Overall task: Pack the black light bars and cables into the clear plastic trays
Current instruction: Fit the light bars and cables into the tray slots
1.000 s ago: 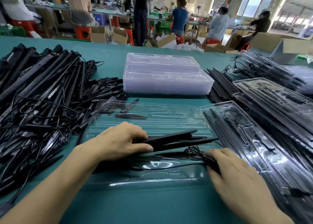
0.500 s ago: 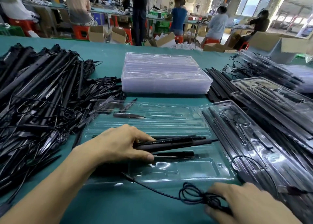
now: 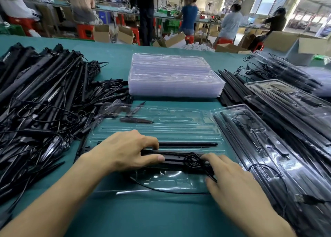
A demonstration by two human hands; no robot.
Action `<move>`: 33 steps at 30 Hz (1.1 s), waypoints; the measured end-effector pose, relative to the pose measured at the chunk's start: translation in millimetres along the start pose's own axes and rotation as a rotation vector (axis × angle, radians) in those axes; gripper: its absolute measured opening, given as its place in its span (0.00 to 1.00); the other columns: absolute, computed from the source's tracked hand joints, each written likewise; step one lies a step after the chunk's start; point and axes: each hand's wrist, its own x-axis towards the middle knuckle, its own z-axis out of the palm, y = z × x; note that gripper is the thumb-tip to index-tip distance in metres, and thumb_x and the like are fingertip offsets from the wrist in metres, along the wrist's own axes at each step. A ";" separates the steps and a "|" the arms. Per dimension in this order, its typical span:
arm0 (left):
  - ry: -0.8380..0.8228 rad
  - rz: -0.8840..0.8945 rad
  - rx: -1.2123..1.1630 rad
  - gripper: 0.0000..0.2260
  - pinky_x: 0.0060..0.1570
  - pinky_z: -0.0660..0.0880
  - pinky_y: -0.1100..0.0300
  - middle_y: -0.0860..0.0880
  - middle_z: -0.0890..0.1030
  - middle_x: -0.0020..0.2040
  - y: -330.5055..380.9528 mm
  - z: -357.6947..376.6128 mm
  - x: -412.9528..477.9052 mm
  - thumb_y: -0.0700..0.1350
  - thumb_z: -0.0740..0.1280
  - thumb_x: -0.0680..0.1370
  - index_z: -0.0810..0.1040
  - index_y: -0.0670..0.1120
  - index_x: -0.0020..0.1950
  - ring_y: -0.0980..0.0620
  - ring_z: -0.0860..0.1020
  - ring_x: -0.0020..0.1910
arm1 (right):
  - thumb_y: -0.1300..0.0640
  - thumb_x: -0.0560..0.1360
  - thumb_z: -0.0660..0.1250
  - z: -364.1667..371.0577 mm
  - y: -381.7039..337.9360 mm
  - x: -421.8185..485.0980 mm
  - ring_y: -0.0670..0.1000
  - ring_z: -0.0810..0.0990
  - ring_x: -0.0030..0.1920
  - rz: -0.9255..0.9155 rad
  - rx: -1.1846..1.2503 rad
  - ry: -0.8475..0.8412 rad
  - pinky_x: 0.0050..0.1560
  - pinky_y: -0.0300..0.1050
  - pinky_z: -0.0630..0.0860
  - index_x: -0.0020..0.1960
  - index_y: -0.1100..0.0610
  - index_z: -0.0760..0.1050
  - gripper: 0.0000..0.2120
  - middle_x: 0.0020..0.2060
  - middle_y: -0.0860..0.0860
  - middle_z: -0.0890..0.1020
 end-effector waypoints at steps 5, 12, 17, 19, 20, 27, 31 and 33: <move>0.028 0.001 0.008 0.33 0.41 0.70 0.58 0.59 0.76 0.41 -2.8 0.6 3.6 0.79 0.43 0.66 0.71 0.56 0.46 0.58 0.73 0.43 | 0.53 0.76 0.61 -0.9 6.8 17.3 0.56 0.77 0.52 0.052 -0.056 0.010 0.46 0.51 0.76 0.54 0.46 0.63 0.09 0.50 0.44 0.76; 0.160 -0.006 -0.042 0.25 0.37 0.63 0.59 0.59 0.71 0.36 -6.8 -1.9 4.8 0.74 0.48 0.69 0.70 0.55 0.40 0.58 0.69 0.38 | 0.49 0.77 0.63 0.3 8.7 25.1 0.55 0.77 0.52 0.042 -0.044 0.055 0.48 0.53 0.76 0.55 0.47 0.66 0.09 0.49 0.44 0.76; 0.196 -0.021 0.010 0.26 0.34 0.61 0.61 0.60 0.71 0.37 -6.4 0.4 4.3 0.75 0.48 0.68 0.71 0.56 0.39 0.59 0.70 0.38 | 0.48 0.77 0.63 2.8 7.4 23.6 0.54 0.77 0.54 0.041 -0.036 0.054 0.48 0.51 0.76 0.57 0.45 0.68 0.09 0.50 0.43 0.75; 0.218 -0.041 -0.001 0.28 0.35 0.64 0.60 0.60 0.72 0.37 -6.1 -0.5 4.1 0.76 0.49 0.68 0.75 0.55 0.42 0.59 0.71 0.39 | 0.47 0.77 0.63 2.4 7.5 24.3 0.54 0.77 0.54 0.038 -0.036 0.056 0.49 0.51 0.76 0.57 0.44 0.68 0.10 0.50 0.42 0.74; 0.214 -0.048 0.005 0.29 0.37 0.67 0.59 0.60 0.74 0.38 -5.8 -1.8 3.9 0.76 0.50 0.67 0.76 0.56 0.43 0.60 0.71 0.41 | 0.47 0.77 0.63 1.8 7.8 24.7 0.53 0.77 0.54 0.034 -0.031 0.054 0.49 0.51 0.76 0.57 0.44 0.68 0.10 0.50 0.42 0.74; -0.020 -0.105 -0.231 0.17 0.36 0.71 0.66 0.67 0.79 0.38 -8.3 -8.7 -2.8 0.71 0.68 0.68 0.81 0.61 0.45 0.66 0.77 0.38 | 0.46 0.77 0.65 2.1 9.0 27.6 0.53 0.76 0.56 0.016 -0.021 0.031 0.50 0.51 0.76 0.56 0.46 0.67 0.11 0.52 0.42 0.75; -0.040 -0.093 -0.302 0.15 0.38 0.74 0.61 0.65 0.80 0.36 -7.0 -4.8 1.2 0.68 0.67 0.72 0.79 0.58 0.38 0.63 0.77 0.37 | 0.47 0.78 0.63 3.1 10.2 25.5 0.55 0.76 0.54 0.006 0.007 0.033 0.51 0.53 0.75 0.55 0.45 0.65 0.09 0.51 0.42 0.73; 0.009 -0.111 -0.333 0.18 0.40 0.76 0.55 0.59 0.80 0.35 -8.1 -5.1 1.7 0.70 0.65 0.72 0.76 0.56 0.38 0.59 0.77 0.36 | 0.47 0.78 0.63 1.9 10.6 24.3 0.55 0.77 0.52 -0.004 0.025 0.053 0.50 0.54 0.76 0.55 0.45 0.65 0.09 0.50 0.42 0.73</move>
